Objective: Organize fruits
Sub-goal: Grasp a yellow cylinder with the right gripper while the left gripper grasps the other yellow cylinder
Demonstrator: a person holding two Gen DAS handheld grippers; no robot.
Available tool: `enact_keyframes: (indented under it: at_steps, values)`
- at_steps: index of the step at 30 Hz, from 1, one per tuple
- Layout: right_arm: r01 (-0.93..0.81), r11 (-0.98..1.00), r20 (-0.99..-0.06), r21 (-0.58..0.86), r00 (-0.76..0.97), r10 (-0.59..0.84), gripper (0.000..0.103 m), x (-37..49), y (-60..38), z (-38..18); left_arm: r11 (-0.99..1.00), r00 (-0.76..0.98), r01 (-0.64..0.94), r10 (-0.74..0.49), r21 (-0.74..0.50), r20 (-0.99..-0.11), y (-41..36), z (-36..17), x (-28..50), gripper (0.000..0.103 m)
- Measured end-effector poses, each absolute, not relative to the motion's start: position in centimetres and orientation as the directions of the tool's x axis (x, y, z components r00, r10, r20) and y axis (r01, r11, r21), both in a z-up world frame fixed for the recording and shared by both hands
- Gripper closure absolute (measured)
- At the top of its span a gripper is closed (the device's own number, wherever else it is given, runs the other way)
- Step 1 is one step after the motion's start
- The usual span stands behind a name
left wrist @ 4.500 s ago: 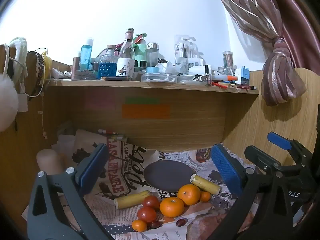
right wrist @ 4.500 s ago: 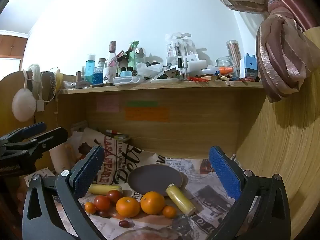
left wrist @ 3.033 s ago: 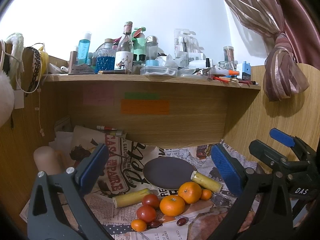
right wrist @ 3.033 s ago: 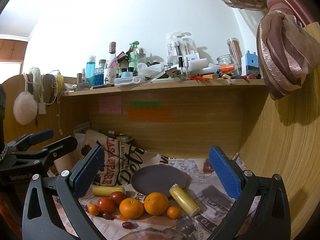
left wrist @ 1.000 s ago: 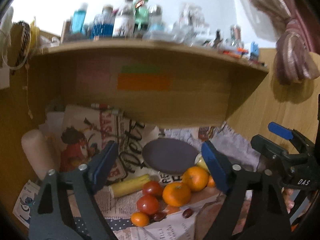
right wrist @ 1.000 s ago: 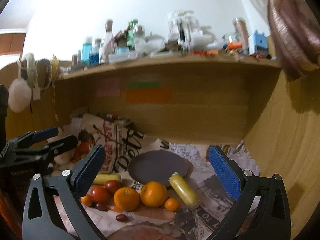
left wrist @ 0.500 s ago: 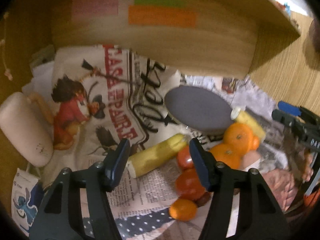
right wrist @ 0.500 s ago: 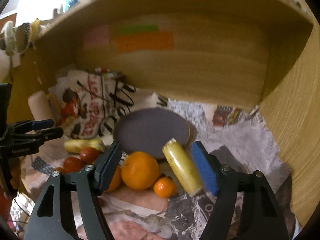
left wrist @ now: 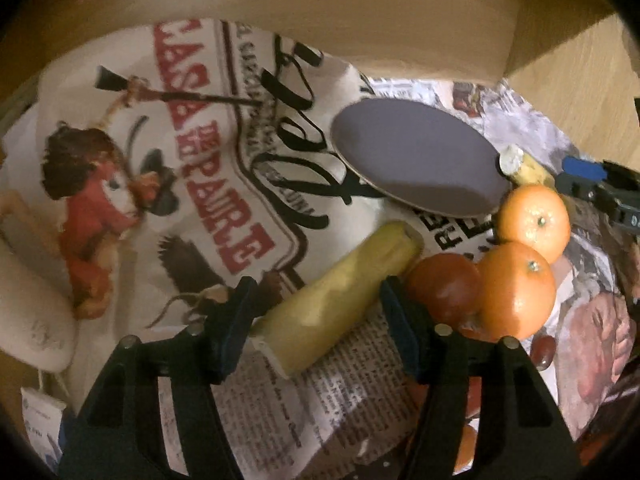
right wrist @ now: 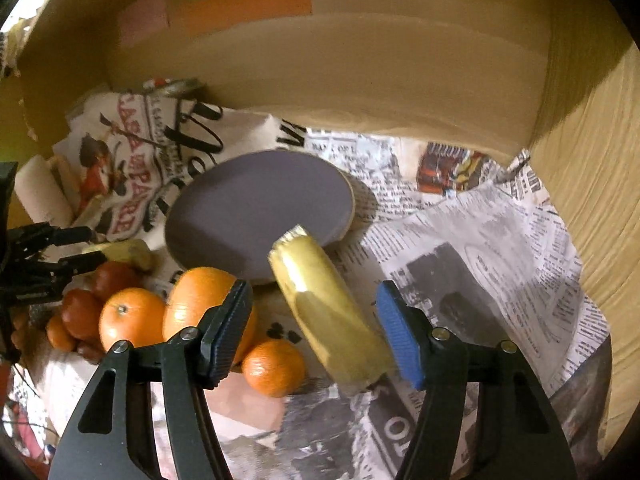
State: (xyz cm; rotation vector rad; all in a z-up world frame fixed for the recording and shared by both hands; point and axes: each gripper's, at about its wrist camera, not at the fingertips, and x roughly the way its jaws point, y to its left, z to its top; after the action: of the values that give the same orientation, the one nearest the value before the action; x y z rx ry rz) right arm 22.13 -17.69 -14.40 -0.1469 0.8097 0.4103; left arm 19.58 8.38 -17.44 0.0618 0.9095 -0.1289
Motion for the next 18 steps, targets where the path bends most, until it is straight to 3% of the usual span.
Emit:
enact_keyframes:
  at_steps: [8, 10, 13, 18]
  values:
    - [-0.423, 0.906, -0.79, 0.023, 0.548, 0.276, 0.042, 24.7, -17.8, -15.6, 0.988, 0.586, 0.15, -0.12, -0.038, -0.801, 8.7, -18.0, 21.6, 0.034]
    - [-0.435, 0.899, -0.804, 0.053, 0.515, 0.297, 0.043, 25.4, -17.8, -15.9, 0.988, 0.582, 0.149, -0.121, -0.04, -0.804, 8.6, -18.2, 22.1, 0.038]
    - [-0.447, 0.892, -0.816, 0.066, 0.491, 0.306, 0.053, 25.8, -17.5, -16.4, 0.989, 0.577, 0.146, -0.114, -0.035, -0.808, 8.5, -18.4, 22.7, 0.044]
    - [-0.443, 0.895, -0.819, 0.06, 0.491, 0.298, 0.056, 26.1, -17.5, -16.5, 0.99, 0.549, 0.137, -0.105, -0.035, -0.829, 8.5, -19.0, 23.7, 0.055]
